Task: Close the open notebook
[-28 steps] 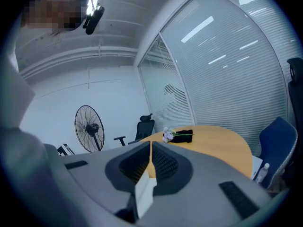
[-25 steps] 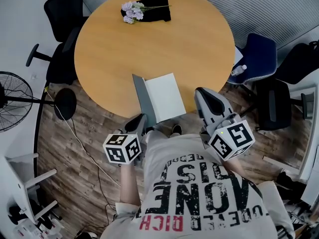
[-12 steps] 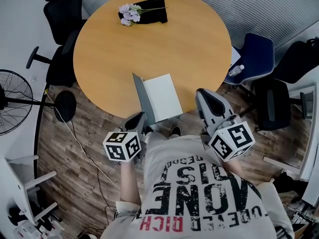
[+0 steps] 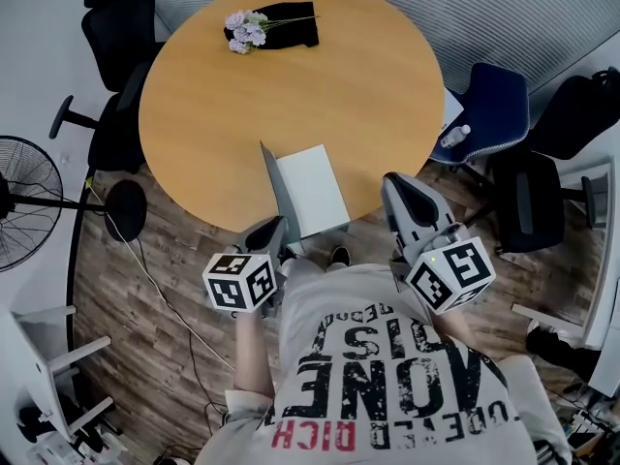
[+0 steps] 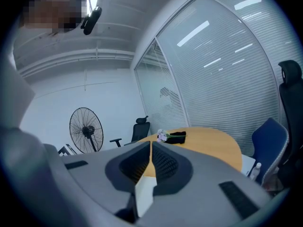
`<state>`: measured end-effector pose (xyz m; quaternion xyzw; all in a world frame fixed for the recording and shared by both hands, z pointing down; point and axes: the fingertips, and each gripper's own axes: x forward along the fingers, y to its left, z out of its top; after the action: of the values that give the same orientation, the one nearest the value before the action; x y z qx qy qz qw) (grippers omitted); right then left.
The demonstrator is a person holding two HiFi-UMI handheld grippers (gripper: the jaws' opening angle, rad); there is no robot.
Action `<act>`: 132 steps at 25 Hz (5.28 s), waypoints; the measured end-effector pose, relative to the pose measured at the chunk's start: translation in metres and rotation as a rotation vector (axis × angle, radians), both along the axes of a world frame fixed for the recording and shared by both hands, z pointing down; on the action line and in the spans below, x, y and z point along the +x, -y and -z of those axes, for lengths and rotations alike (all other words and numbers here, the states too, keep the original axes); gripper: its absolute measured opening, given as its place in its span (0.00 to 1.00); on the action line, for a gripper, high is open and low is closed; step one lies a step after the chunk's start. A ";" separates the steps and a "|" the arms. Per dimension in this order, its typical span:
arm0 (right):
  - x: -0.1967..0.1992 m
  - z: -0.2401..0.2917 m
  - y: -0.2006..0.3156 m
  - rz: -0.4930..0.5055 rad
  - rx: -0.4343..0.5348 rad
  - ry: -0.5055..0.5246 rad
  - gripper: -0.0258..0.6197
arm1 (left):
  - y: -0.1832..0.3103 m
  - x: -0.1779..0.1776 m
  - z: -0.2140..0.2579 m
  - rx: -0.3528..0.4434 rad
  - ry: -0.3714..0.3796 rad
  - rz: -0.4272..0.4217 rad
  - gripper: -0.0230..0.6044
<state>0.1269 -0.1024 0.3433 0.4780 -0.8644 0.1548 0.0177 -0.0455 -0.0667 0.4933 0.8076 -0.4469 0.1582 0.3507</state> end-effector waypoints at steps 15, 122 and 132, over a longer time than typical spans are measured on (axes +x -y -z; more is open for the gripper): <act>0.012 0.002 0.005 -0.019 -0.011 0.003 0.07 | 0.008 0.028 -0.003 -0.018 -0.004 -0.059 0.07; 0.080 -0.031 0.017 -0.172 -0.123 0.019 0.07 | 0.029 0.142 -0.127 -0.339 -0.048 -0.276 0.28; 0.081 -0.030 0.017 -0.172 -0.120 0.021 0.07 | 0.034 0.133 -0.132 -0.326 -0.025 -0.238 0.15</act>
<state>0.2075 -0.1198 0.3731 0.5471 -0.8094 0.2121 0.0239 0.0877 -0.1003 0.6249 0.7891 -0.3123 0.2587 0.4614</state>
